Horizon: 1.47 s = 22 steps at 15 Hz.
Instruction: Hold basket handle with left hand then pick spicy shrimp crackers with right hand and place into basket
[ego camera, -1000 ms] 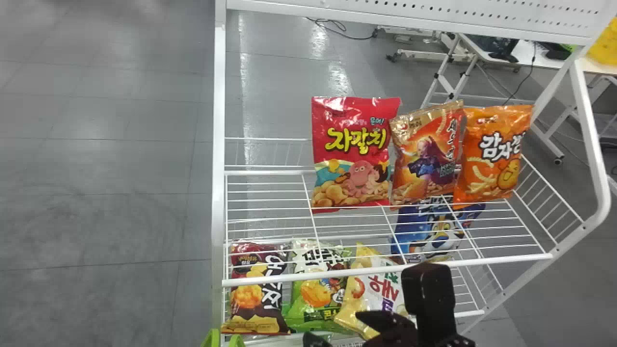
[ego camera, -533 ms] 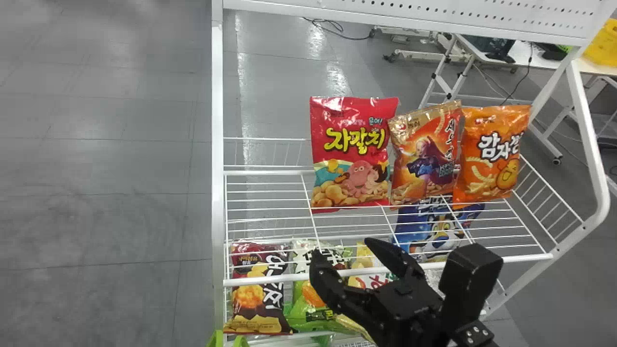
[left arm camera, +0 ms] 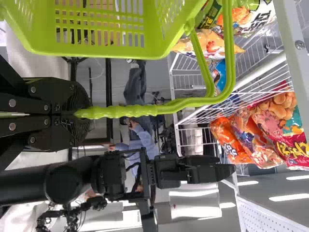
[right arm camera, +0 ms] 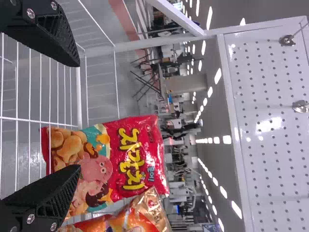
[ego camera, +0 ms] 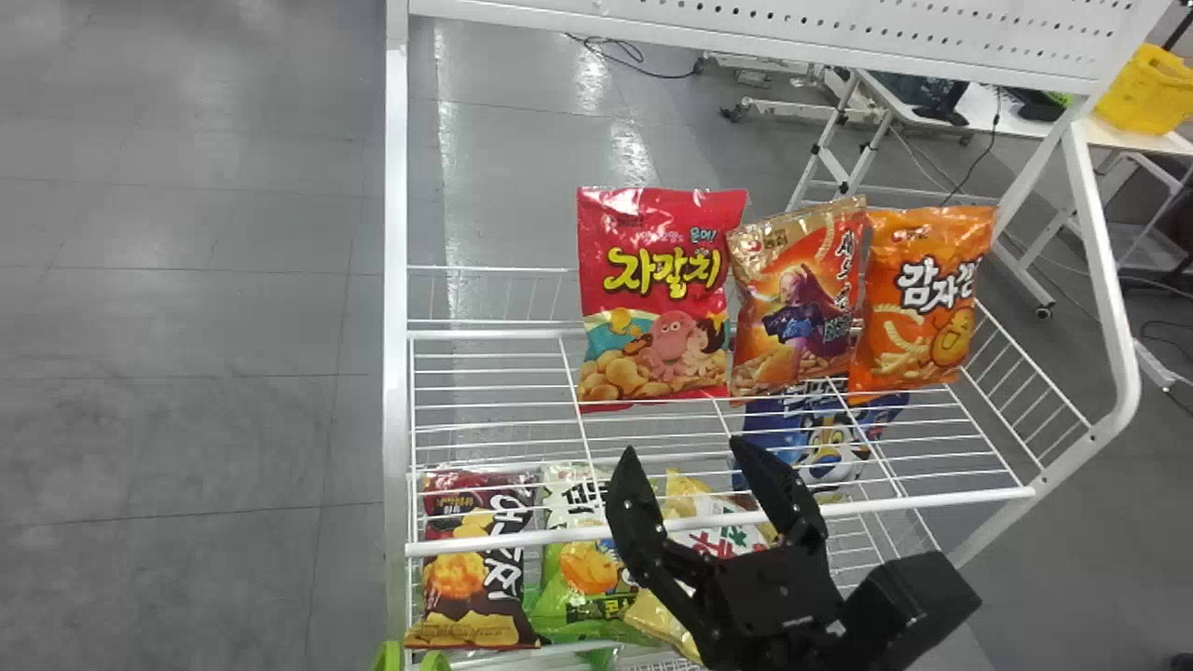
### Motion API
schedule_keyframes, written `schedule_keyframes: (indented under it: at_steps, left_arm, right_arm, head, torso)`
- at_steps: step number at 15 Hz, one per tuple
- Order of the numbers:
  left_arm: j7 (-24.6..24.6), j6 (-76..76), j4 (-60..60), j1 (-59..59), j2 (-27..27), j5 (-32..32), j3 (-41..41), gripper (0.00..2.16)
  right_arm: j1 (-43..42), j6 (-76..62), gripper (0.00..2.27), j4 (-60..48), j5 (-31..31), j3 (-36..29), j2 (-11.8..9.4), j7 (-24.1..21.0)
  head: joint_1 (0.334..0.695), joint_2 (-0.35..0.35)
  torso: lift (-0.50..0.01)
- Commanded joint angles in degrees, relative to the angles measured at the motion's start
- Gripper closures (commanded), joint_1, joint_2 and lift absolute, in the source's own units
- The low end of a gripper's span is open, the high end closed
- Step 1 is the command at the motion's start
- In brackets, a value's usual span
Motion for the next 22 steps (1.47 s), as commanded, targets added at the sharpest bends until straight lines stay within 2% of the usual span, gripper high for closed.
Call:
schedule_keyframes:
  at_steps: [1,9,22]
  left_arm:
    - [-0.1,0.1,0.5,-0.2,-0.3,0.3,0.3,1.81]
    - [-0.4,0.1,2.3,-1.7,-0.3,0.3,0.9,1.81]
    - [-0.9,0.1,3.4,-2.3,-0.3,1.3,2.4,1.81]
  right_arm:
    - [-0.1,-3.2,0.05,2.7,0.1,0.0,0.0,0.0]
    - [-0.7,-3.0,0.05,2.6,1.4,-0.3,0.1,-1.0]
    - [-1.0,-0.2,0.07,1.9,1.5,-0.3,0.5,-1.0]
  head:
    - [0.695,-0.287]
    - [0.695,-0.295]
    - [0.695,-0.265]
  torso:
    - [-0.037]
    - [-0.037]
    - [-0.037]
